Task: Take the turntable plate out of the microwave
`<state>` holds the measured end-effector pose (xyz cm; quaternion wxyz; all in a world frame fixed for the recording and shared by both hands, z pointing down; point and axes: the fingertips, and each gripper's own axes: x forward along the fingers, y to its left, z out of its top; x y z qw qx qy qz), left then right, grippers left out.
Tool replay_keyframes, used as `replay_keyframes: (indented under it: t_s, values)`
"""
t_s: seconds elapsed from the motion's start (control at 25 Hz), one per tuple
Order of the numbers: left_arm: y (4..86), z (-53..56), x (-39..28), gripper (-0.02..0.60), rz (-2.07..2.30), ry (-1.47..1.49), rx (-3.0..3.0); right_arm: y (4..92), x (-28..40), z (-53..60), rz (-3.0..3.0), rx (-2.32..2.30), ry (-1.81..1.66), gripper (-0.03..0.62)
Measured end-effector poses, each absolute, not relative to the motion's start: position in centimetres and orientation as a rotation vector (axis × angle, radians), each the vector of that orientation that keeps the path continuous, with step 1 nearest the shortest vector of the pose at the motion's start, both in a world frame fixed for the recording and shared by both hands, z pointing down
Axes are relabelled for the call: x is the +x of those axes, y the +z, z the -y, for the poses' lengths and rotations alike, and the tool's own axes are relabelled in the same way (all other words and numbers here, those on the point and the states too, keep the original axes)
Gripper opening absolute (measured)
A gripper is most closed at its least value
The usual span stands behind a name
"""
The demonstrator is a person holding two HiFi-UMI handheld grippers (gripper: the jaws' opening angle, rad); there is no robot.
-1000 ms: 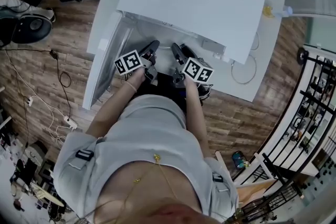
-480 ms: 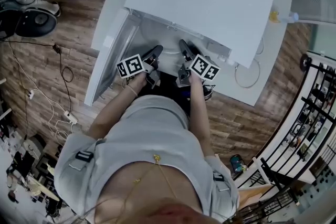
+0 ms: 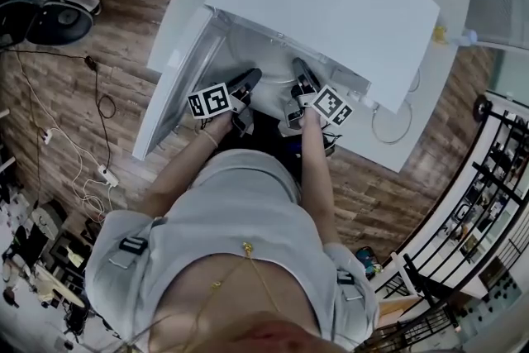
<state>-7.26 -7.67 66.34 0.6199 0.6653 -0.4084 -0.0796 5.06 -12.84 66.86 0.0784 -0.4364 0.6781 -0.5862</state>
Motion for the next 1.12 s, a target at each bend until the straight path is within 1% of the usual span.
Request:
replay_keyframes:
  t_s: [0.04,0.12,0.32,0.44,0.52,0.8,1.08,1.12]
  values:
    - [66.5,7.8,-7.5,0.104,0.960,-0.157,1.549,67.0,5.0,12.7,-2.006,-1.301,-1.769,0.107]
    - [66.8,8.0,-8.1,0.155,1.004,-0.119,1.574,67.5,5.0,12.2,-1.933,-1.286,-1.810,0.100]
    - [66.9,9.5,-9.4,0.230,1.073,-0.103,1.603,67.6,5.8,11.7,-1.880,-1.275,-1.810,0.094]
    - [66.9,10.9,-10.2,0.264,1.134,-0.077,1.638,67.5,6.0,11.7,-1.854,-1.229,-1.845,0.083]
    - [66.9,11.9,-10.5,0.273,1.159,-0.069,1.659,67.5,6.1,11.6,-1.835,-1.205,-1.866,0.080]
    - [66.9,15.3,-11.6,0.273,1.223,-0.092,1.655,67.5,6.0,11.8,-1.833,-1.194,-1.869,0.077]
    - [66.8,16.9,-10.3,0.272,1.202,-0.143,1.631,67.6,6.0,11.7,-1.852,-1.208,-1.873,0.087]
    - [66.9,17.0,-10.1,0.264,1.196,-0.152,1.627,67.6,5.9,11.7,-1.861,-1.213,-1.869,0.089]
